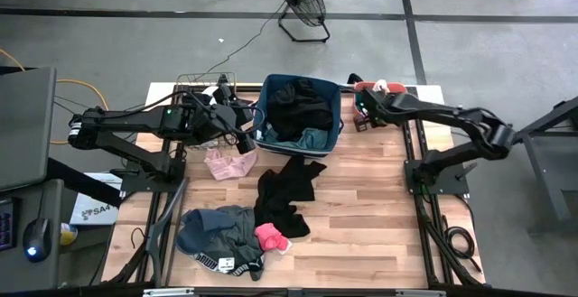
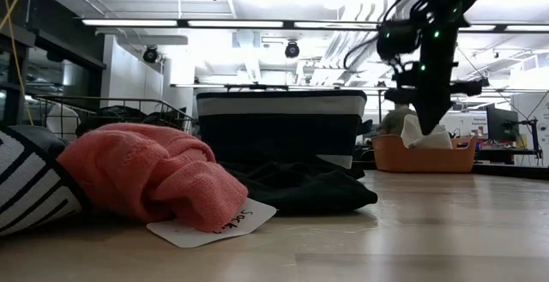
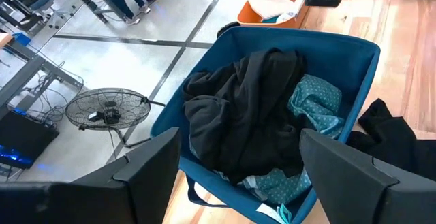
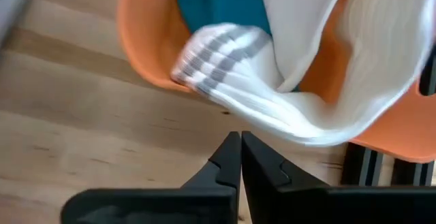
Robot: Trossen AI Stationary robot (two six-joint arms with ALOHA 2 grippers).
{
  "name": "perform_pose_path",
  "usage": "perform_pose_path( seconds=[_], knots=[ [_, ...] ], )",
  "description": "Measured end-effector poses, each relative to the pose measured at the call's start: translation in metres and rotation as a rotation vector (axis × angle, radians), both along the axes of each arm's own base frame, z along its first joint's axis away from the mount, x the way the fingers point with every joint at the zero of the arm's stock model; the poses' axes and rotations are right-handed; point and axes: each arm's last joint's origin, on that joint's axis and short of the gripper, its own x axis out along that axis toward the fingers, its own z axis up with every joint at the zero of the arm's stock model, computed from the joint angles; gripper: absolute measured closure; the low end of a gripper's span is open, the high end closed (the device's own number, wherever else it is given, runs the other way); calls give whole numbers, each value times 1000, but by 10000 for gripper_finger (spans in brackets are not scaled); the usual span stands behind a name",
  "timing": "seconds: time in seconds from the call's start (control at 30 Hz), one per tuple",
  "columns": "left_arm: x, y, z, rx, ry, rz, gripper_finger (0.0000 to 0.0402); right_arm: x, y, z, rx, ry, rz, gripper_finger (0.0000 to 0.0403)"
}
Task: Pick & Place Cloths
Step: Put the white sock into the orange bin
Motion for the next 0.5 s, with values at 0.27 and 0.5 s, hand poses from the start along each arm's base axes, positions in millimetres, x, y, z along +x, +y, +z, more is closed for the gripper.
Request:
perform_pose_path(
  seconds=[0.27,0.5],
  knots=[
    [0,0,0,-9,-1,-12,108,-1,-21,-19,-37,92,-77,399],
    [0,0,0,-9,-3,-12,108,-4,-39,-17,-119,46,-109,400]
  ],
)
